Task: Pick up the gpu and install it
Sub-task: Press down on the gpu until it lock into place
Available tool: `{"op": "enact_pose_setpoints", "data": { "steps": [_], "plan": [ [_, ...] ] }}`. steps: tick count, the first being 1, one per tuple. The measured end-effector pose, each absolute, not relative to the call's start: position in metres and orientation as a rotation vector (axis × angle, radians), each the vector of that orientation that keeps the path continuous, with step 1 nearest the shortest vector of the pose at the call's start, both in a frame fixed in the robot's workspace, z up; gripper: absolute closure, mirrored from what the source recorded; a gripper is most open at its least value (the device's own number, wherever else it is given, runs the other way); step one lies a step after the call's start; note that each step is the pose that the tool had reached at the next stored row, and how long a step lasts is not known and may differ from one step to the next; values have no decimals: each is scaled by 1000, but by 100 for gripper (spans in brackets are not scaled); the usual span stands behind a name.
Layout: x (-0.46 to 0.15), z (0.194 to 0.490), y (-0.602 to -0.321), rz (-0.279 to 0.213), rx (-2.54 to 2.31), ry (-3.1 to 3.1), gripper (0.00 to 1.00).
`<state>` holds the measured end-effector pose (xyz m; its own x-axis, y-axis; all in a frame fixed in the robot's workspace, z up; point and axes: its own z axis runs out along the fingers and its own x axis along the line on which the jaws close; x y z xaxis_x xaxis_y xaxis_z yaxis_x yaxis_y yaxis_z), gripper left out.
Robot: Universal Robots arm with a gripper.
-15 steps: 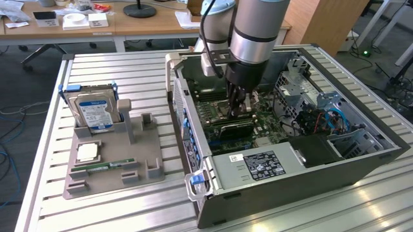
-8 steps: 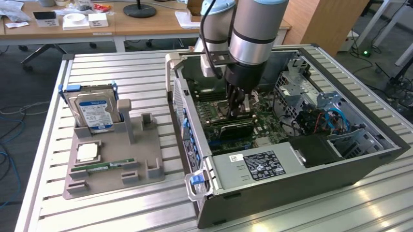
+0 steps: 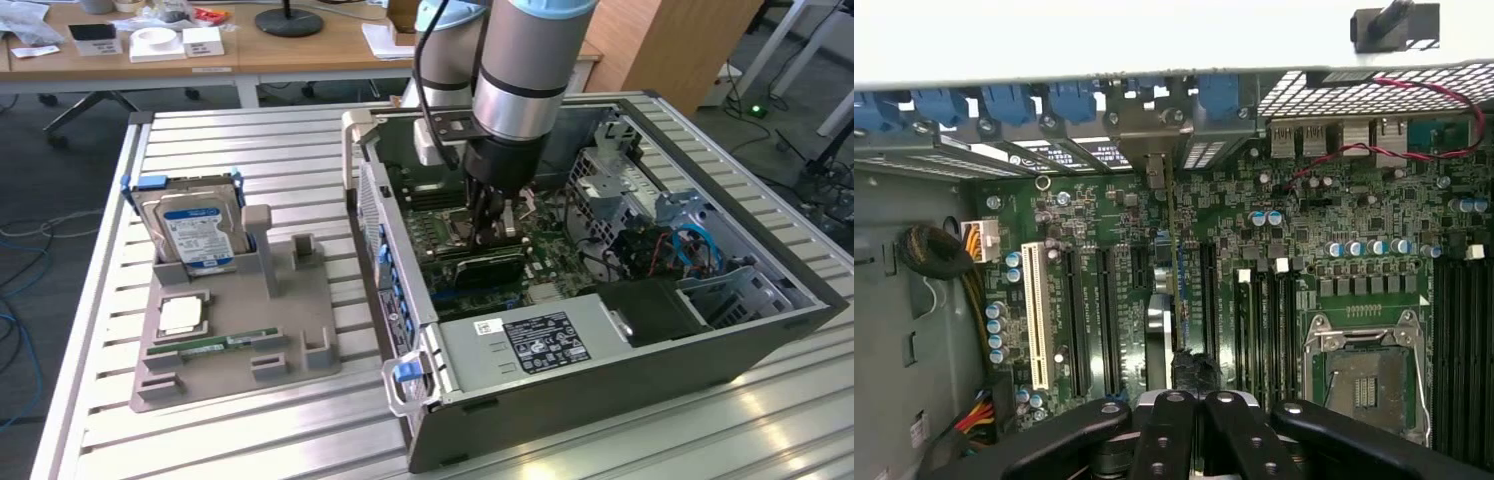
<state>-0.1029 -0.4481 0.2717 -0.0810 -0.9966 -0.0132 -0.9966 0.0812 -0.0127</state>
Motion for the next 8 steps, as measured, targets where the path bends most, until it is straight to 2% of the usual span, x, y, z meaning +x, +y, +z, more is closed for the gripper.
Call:
{"op": "enact_pose_setpoints", "data": {
  "steps": [8],
  "plan": [
    [-103, 269, -448, 0, -2117, 2296, 89]
  ]
}}
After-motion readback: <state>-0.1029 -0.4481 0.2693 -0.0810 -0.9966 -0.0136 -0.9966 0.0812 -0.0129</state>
